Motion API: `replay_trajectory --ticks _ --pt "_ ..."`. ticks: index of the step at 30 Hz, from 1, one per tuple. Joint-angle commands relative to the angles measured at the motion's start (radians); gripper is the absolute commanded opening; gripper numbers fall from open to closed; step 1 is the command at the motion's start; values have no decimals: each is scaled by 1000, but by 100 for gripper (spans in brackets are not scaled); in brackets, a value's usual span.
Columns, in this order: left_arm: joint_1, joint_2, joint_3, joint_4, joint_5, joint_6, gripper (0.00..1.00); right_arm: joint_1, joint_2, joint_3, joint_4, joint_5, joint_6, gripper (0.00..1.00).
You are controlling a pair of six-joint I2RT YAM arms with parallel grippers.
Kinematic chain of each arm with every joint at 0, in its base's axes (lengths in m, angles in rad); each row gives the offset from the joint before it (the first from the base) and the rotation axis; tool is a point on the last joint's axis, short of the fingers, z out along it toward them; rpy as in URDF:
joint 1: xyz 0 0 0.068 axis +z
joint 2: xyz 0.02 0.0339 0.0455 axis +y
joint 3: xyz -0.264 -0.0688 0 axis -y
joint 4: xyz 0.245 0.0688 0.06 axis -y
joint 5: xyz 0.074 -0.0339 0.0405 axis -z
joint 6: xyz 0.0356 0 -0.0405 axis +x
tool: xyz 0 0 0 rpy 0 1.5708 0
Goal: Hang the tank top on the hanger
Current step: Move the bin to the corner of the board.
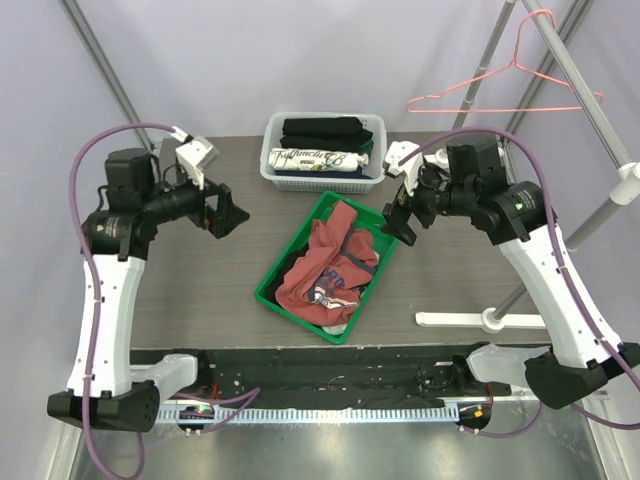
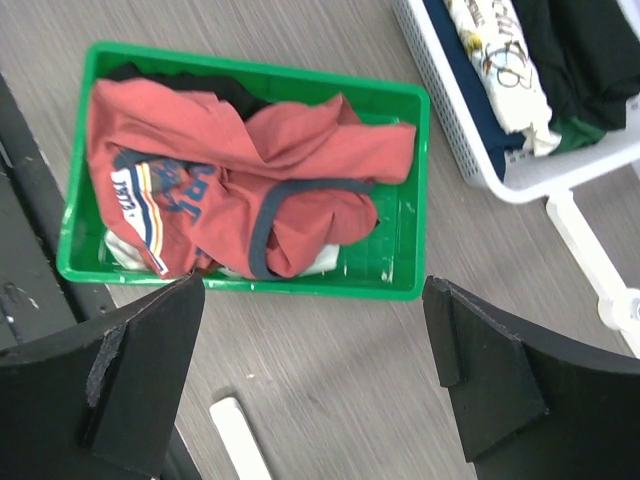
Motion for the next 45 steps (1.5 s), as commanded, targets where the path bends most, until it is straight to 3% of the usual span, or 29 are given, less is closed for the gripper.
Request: replay_trajectory --ticks 1,15,31,45 --pt "-98 27 -58 72 -105 28 100 5 -20 -65 69 90 -27 100" --pt "-296 177 -205 200 -316 63 99 3 -117 -355 252 240 -40 100" --pt "-332 341 -303 372 -422 61 100 5 -149 -565 459 322 -48 100" --pt "-387 535 -300 488 -515 57 100 5 -163 -622 494 330 -42 100"
